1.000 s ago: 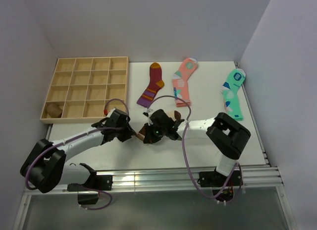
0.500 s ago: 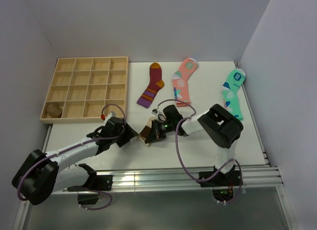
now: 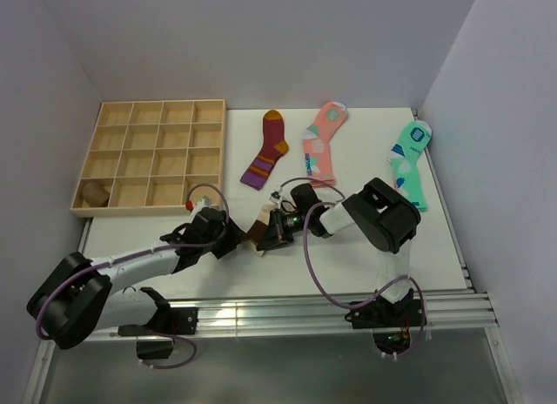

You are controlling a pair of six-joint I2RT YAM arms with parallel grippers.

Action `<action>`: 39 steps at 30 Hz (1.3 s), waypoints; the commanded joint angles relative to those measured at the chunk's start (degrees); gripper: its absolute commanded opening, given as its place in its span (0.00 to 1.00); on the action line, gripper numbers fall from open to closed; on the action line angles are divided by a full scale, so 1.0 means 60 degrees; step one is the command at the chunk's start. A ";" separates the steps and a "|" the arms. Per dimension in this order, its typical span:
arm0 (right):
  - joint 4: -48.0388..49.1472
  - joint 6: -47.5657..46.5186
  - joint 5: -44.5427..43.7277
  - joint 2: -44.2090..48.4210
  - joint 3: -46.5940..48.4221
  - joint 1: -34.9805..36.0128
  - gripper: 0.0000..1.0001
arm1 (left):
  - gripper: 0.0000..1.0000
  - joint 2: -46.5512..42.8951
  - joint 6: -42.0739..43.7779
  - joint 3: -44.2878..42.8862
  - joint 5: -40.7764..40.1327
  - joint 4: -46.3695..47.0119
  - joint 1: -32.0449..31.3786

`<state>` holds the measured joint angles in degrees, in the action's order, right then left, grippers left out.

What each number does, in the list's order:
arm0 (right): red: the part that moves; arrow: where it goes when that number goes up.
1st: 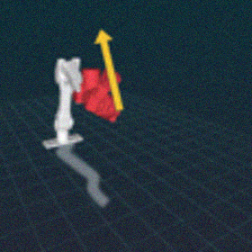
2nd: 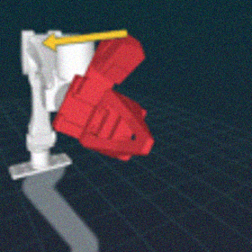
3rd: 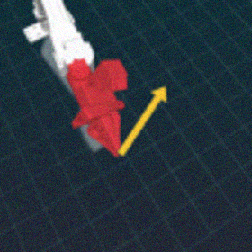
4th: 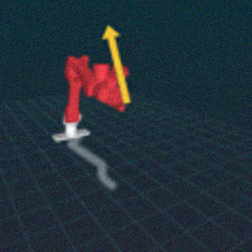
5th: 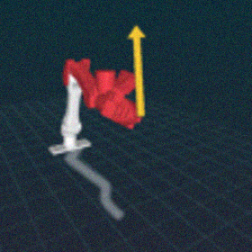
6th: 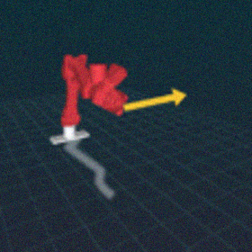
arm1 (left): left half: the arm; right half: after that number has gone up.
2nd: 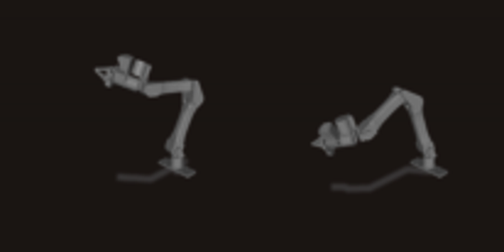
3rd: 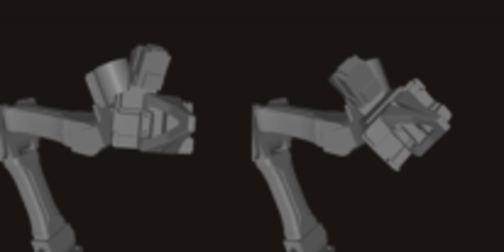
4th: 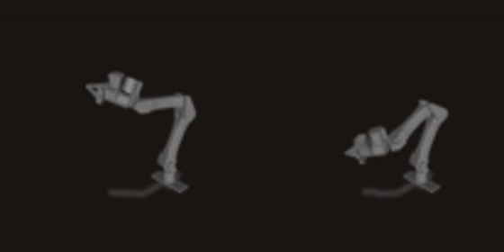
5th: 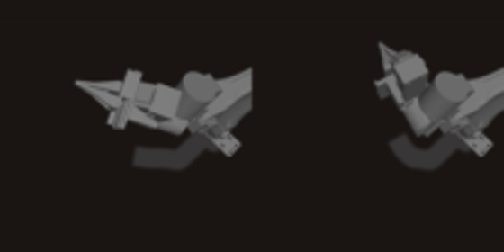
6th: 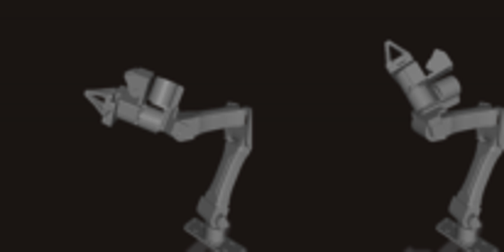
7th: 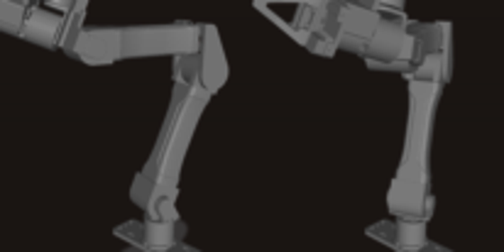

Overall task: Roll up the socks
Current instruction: Roll the sock at the center of the board.

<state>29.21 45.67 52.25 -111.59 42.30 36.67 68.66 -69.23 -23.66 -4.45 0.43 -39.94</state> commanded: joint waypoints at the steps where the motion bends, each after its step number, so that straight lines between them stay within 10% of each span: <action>1: -0.0020 -0.0009 -0.0021 -0.0312 0.0112 -0.0090 0.00 | 0.60 0.0376 -0.0180 -0.0231 -0.0284 0.0120 -0.0066; 20: -0.1804 -0.1310 -0.1294 0.0593 0.0361 -0.0120 0.08 | 0.26 0.2149 -0.0342 -0.0670 -0.0533 -0.0774 -0.0154; 27: -0.3388 -0.2849 -0.4178 0.2466 0.0347 0.0407 0.32 | 0.11 0.2603 0.0024 -0.1270 -0.0548 -0.1359 -0.0169; 39: -0.3140 -0.4638 -0.8254 0.4273 -0.0181 0.2722 0.34 | 0.08 0.2487 0.0479 -0.1901 -0.0592 -0.2136 -0.0169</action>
<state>9.19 21.58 9.19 -86.48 42.24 52.38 82.78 -68.99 -34.61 -5.93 -5.37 -40.75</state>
